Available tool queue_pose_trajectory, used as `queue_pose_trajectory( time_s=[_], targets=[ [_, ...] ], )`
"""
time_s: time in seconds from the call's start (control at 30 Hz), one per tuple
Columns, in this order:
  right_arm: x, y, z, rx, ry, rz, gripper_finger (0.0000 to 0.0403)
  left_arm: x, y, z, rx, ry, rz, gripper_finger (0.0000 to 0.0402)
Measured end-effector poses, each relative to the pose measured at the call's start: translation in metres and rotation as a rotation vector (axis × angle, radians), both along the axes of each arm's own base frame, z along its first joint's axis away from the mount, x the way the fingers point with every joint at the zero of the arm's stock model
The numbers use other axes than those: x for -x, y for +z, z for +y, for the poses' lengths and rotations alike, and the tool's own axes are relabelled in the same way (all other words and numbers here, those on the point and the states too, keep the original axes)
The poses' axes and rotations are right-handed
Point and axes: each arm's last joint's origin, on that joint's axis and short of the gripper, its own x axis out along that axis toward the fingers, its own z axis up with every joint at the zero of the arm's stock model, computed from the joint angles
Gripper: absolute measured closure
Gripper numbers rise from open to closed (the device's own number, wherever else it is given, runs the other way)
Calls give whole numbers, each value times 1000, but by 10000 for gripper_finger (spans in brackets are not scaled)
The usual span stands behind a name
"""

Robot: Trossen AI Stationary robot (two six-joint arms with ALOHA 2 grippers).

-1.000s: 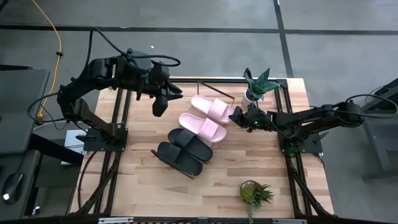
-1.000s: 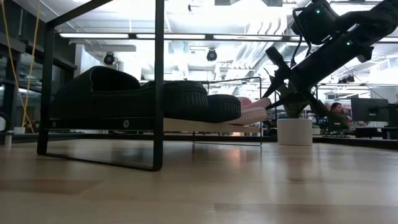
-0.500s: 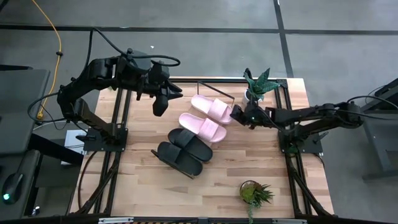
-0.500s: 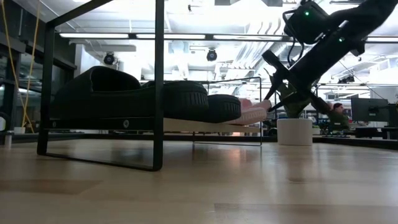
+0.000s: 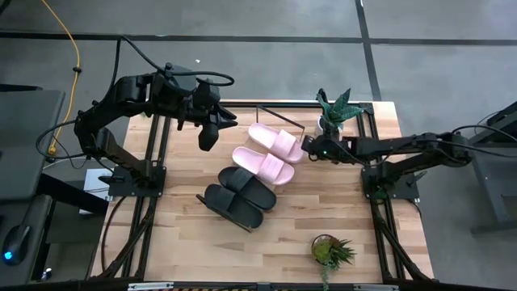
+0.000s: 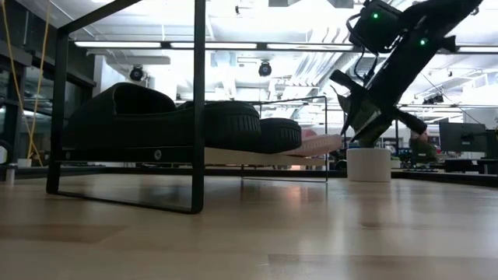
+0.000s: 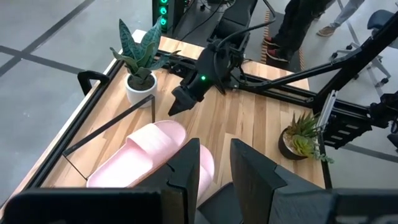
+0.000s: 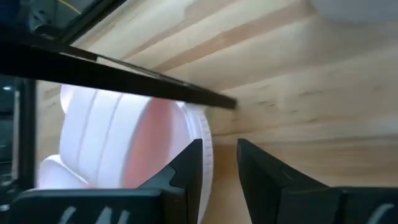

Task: Pick and place slides into the shelf
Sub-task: Put the pink slipper on the shelf

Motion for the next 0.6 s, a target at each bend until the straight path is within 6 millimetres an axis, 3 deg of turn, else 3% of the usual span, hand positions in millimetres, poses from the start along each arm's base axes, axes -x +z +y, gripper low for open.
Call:
queue_pose_trajectory(
  time_s=[0.17, 0.33, 0.6],
  targets=[
    [-9, 21, 7, 85, 82, 33, 313, 0, 0, 0, 1, 0, 3, 323],
    [-23, 44, 23, 88, 193, -70, 313, 1, -2, 0, 6, 0, 24, 323],
    [-30, 50, 38, 1, 293, -172, 313, 3, -4, -1, 19, 5, 52, 323]
  ],
)
